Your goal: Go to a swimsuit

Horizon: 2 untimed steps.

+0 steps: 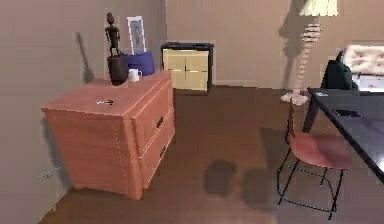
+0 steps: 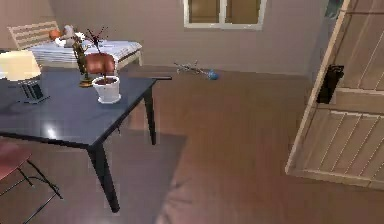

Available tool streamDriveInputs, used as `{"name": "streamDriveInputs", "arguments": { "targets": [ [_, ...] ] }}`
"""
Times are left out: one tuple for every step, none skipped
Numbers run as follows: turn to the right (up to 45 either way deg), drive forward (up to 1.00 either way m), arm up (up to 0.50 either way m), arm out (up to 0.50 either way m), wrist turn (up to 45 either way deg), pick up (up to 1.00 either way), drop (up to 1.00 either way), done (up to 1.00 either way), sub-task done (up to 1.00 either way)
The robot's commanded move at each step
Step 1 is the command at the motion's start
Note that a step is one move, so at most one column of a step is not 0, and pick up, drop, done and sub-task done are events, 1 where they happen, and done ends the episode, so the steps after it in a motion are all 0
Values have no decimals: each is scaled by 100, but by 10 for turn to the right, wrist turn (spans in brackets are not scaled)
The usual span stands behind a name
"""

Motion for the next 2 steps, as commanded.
{"name": "streamDriveInputs", "arguments": {
  "targets": [
    [0,100,0,0,0,0,0,0,0],
    [0,45,0,0,0,0,0,0,0]
  ]
}}
